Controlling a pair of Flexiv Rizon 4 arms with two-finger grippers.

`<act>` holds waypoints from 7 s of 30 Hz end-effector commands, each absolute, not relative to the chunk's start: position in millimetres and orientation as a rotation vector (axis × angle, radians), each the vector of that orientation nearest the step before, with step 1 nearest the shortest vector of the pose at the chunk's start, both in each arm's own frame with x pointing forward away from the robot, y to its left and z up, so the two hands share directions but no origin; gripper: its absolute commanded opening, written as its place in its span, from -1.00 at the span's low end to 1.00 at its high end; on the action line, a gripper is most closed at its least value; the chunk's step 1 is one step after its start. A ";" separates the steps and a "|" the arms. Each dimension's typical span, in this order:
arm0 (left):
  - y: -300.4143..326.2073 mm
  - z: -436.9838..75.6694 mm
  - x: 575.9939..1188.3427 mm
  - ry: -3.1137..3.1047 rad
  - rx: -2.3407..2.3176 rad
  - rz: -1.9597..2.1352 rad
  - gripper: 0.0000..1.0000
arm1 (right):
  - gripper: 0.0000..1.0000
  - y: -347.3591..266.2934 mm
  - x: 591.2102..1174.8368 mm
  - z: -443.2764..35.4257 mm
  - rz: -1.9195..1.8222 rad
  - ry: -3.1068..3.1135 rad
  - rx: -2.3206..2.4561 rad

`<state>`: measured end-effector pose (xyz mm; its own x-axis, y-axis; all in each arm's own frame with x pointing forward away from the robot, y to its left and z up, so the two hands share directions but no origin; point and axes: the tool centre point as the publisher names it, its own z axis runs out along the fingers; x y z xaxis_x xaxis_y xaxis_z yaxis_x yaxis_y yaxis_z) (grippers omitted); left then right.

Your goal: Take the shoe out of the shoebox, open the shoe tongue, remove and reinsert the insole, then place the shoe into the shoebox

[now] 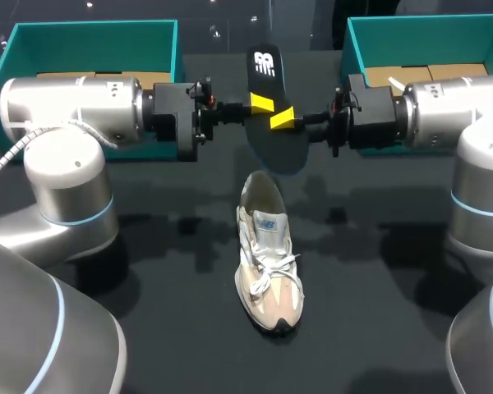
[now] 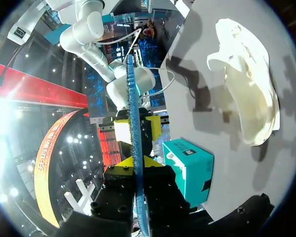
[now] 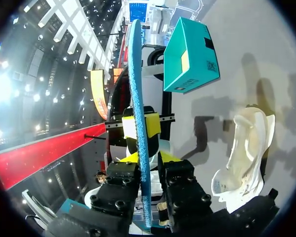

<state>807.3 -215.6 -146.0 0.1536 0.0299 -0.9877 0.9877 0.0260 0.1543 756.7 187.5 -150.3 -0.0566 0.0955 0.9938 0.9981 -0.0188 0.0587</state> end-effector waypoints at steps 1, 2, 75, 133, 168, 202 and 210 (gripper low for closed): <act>-216.3 -147.3 806.6 1.125 1.273 -1.060 -1.00 | -1.00 191.1 757.4 -149.8 -1.217 -1.318 -1.270; -216.2 -147.3 806.6 1.126 1.272 -1.060 -1.00 | -1.00 191.3 757.4 -149.6 -1.217 -1.321 -1.269; -117.7 -200.6 779.9 2.506 0.449 -1.409 1.00 | -1.00 157.8 792.6 -186.0 -1.674 -1.492 -1.004; -143.1 -356.7 768.1 3.001 0.141 -1.031 1.00 | -1.00 205.6 820.9 -267.2 -1.943 -1.656 -0.669; -148.5 -364.2 763.0 2.986 0.079 -0.932 1.00 | -1.00 207.3 818.8 -274.9 -1.991 -1.645 -0.651; -148.3 -364.3 763.4 2.994 0.075 -0.941 1.00 | -1.00 210.3 808.6 -288.3 -2.080 -1.669 -0.473; -148.3 -364.3 763.4 2.994 0.075 -0.941 1.00 | -1.00 207.0 798.6 -295.2 -2.062 -1.684 -0.469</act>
